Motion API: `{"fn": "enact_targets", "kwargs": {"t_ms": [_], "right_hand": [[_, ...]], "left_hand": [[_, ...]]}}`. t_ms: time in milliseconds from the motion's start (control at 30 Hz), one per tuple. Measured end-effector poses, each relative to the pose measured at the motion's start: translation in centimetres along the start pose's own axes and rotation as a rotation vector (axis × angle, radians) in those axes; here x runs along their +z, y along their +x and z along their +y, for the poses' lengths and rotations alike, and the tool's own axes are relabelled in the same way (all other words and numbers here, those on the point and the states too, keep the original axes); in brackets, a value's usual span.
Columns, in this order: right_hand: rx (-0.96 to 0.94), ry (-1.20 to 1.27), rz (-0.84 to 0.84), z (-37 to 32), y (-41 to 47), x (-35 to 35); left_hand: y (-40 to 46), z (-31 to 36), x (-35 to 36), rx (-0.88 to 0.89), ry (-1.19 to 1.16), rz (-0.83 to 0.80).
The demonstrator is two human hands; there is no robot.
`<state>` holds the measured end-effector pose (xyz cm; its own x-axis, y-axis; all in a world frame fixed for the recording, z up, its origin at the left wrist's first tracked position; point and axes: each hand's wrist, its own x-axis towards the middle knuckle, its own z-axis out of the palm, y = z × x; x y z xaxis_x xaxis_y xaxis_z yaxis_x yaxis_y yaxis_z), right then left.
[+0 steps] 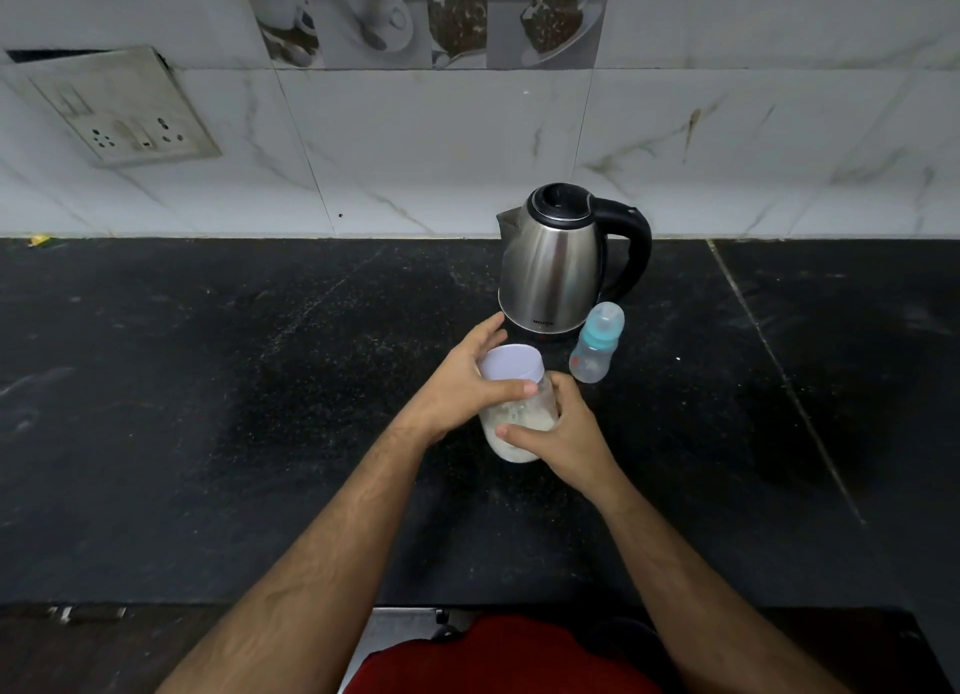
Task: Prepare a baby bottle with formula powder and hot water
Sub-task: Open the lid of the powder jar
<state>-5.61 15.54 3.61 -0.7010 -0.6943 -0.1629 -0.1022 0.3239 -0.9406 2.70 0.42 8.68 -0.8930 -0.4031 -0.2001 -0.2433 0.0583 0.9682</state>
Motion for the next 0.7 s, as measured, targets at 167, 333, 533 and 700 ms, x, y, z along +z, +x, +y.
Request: {"fn": "enact_targets", "kwargs": {"t_ms": [167,333,533,700], "right_hand": [[0.022,-0.028,0.077,0.5,0.7,-0.9],[0.017,-0.049,0.07,0.8,0.7,-1.2],[0.0,-0.066,0.034,0.4,0.0,-0.1],[-0.007,-0.068,0.031,0.4,-0.1,0.2]], "left_hand": [[-0.8,-0.4,-0.1,-0.022,-0.038,0.035],[-0.8,-0.9,-0.5,0.008,0.067,0.188],[-0.1,-0.6,0.2,0.064,0.189,0.104],[0.1,-0.7,1.5,0.104,0.353,0.1]]}}
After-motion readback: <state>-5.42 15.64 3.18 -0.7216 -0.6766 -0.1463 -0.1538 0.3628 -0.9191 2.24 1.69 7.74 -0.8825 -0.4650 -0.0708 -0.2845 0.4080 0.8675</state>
